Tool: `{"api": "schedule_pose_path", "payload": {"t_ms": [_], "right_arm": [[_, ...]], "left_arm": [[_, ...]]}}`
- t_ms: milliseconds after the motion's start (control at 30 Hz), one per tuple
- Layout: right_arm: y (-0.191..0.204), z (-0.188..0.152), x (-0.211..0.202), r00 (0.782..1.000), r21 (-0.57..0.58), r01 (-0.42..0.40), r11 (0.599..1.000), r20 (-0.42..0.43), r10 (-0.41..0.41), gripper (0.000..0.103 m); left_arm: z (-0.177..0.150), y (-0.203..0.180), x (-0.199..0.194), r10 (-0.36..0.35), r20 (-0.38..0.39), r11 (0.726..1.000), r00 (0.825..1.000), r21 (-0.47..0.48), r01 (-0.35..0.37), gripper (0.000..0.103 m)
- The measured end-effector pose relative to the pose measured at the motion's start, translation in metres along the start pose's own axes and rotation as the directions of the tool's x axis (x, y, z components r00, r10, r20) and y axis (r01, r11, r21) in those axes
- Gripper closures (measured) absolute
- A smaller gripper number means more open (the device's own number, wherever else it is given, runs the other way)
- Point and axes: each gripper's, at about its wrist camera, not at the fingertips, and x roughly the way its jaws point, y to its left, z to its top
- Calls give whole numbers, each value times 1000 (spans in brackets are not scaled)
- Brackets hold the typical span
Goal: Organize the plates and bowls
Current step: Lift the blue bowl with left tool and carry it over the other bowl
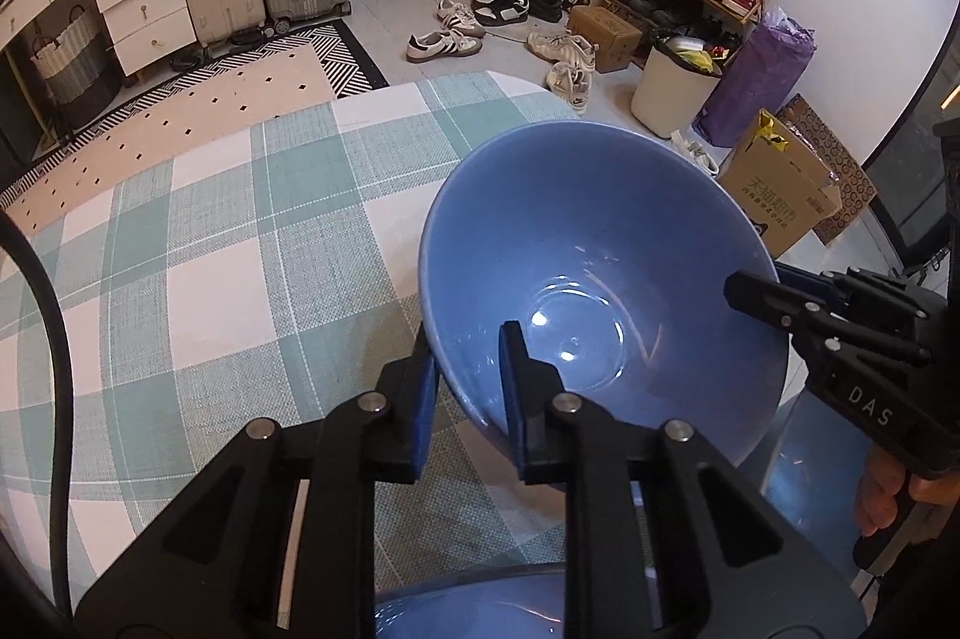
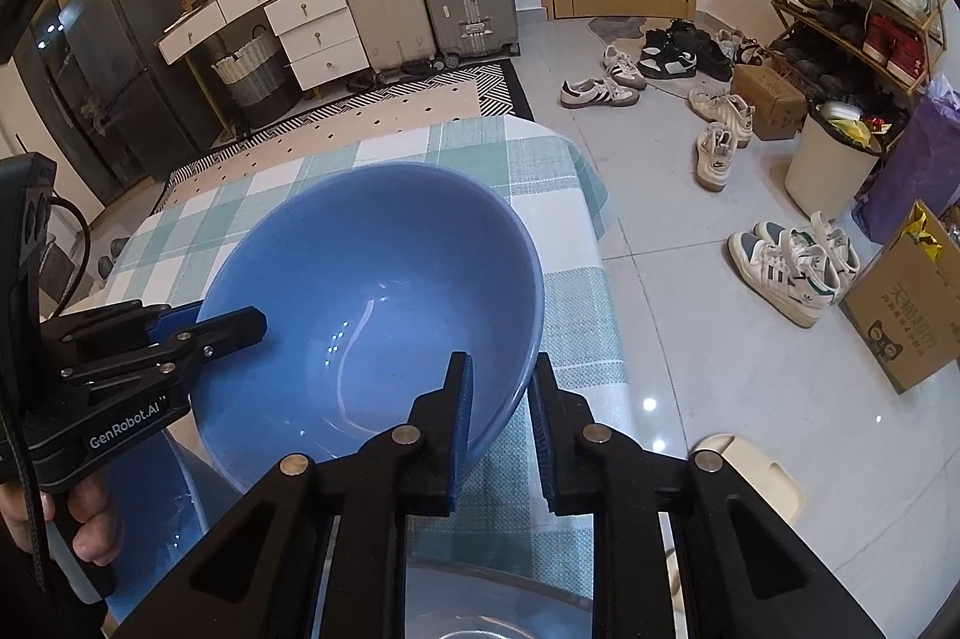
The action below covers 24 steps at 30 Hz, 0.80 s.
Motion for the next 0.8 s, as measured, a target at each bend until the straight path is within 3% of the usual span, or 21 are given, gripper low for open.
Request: {"api": "schedule_pose_path", "payload": {"t_ms": [400, 800], "right_arm": [[6, -2, -28, 997, -12, -4, 1000, 71, 5, 84], [22, -7, -76, 989, -43, -3, 999, 145, 9, 84]], "left_arm": [[-2, -8, -34, 3, 64, 1000, 998, 6, -3, 86], [-11, -16, -98, 10, 148, 1000, 989, 14, -12, 86]]}}
